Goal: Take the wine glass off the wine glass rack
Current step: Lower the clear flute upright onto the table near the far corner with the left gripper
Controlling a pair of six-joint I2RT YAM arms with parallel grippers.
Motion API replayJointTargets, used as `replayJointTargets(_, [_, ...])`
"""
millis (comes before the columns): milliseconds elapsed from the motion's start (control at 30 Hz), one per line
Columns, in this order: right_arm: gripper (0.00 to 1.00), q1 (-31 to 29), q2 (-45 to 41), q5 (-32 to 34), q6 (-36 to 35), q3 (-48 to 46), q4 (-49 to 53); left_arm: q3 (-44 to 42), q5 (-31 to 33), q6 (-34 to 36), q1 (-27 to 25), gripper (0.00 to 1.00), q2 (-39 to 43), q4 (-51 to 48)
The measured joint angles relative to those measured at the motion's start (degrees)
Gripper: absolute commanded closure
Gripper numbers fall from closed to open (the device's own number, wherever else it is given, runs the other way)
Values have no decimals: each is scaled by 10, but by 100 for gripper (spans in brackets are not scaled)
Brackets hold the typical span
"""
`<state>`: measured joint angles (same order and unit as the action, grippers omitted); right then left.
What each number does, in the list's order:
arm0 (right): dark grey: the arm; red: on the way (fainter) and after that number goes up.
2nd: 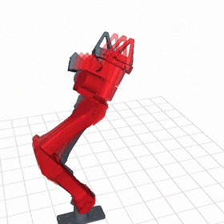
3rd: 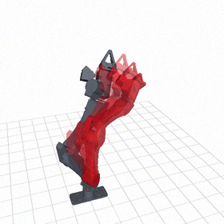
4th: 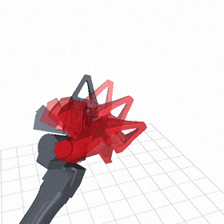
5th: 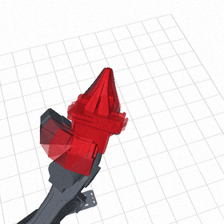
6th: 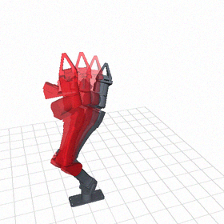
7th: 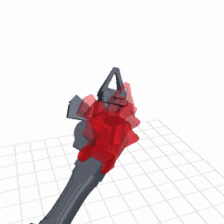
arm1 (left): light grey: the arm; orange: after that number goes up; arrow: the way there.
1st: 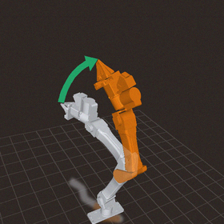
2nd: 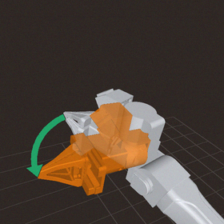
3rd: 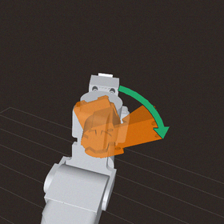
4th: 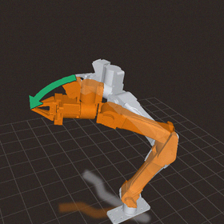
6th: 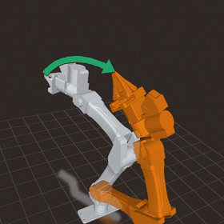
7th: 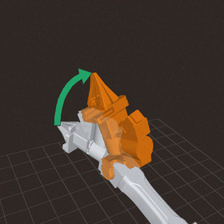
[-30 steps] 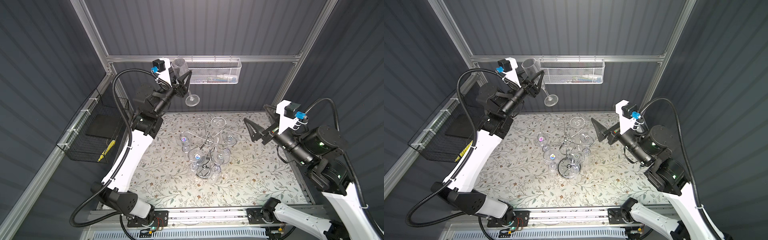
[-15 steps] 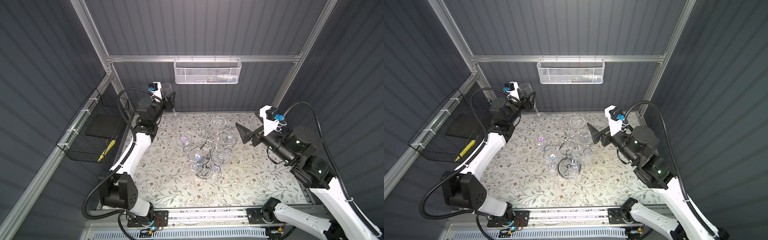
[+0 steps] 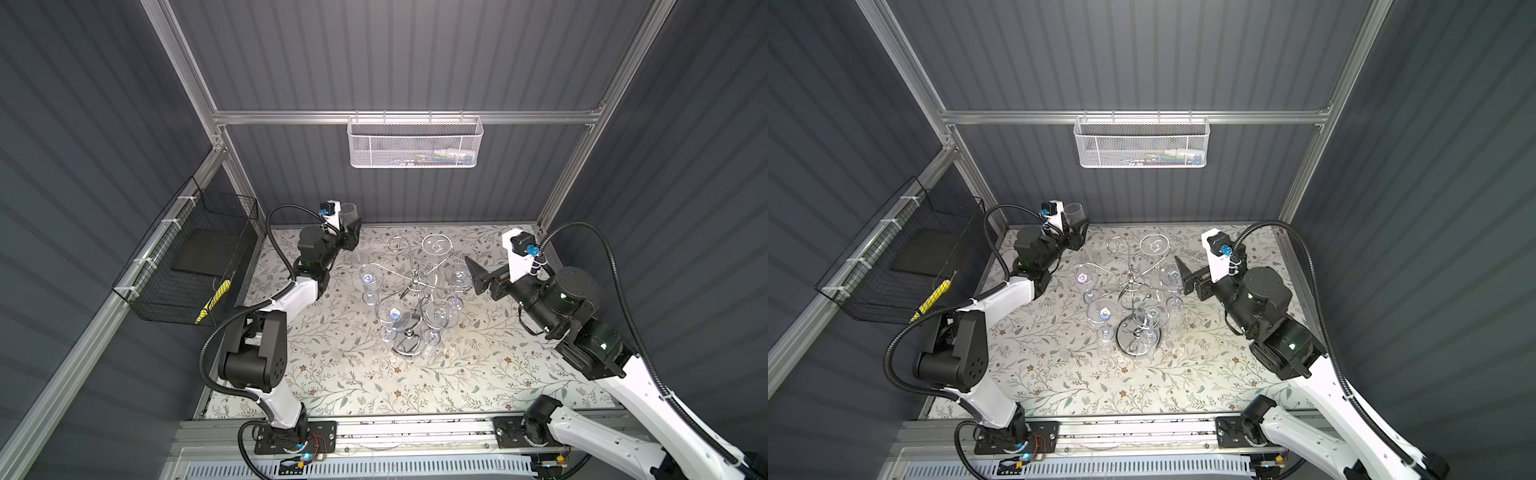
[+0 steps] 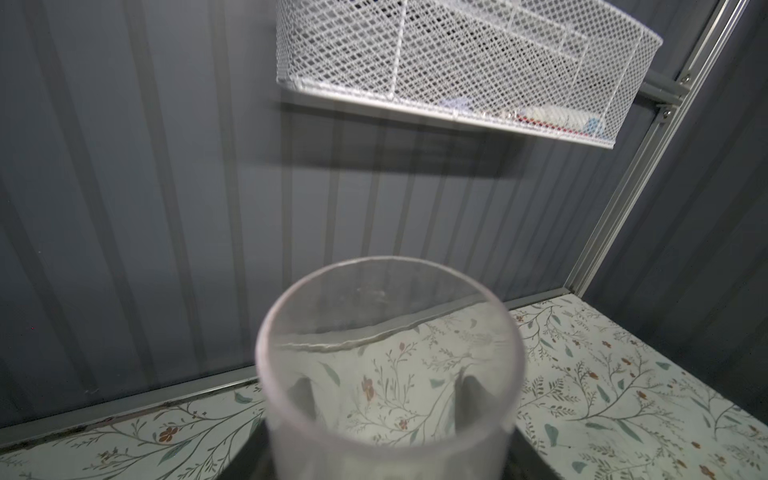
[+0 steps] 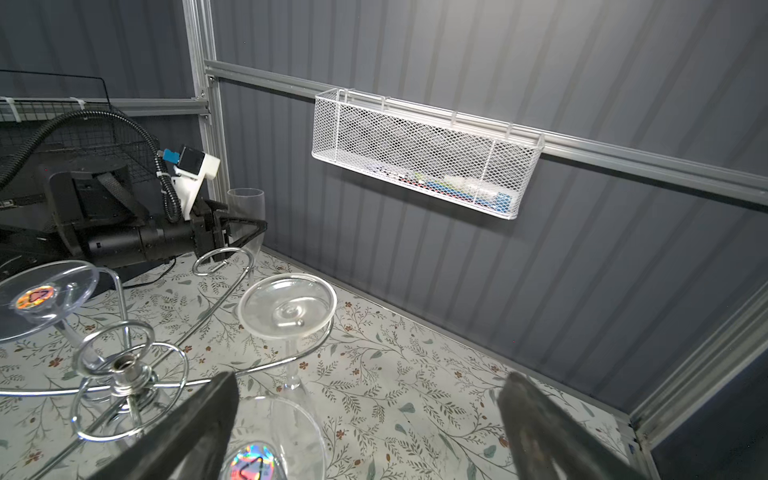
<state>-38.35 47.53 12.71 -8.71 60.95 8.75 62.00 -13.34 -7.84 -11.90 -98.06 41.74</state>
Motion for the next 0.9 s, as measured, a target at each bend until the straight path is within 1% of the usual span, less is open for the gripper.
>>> replayJointTargets(200, [1, 1, -14, 14, -12, -29, -28, -34, 20, 26, 0, 46, -49, 92])
replayJointTargets(367, [1, 3, -20, 25, -14, -68, -39, -37, 44, 59, 0, 45, -98, 144])
replayJointTargets(500, [1, 6, -19, 32, -14, -83, -43, -28, 58, 72, 1, 44, -135, 163])
replayJointTargets(700, [1, 12, -20, 40, -15, -89, -45, -4, 72, 73, 8, 45, -192, 199])
replayJointTargets(900, [1, 20, -20, 43, -14, -96, -45, 5, 78, 73, 8, 44, -205, 212])
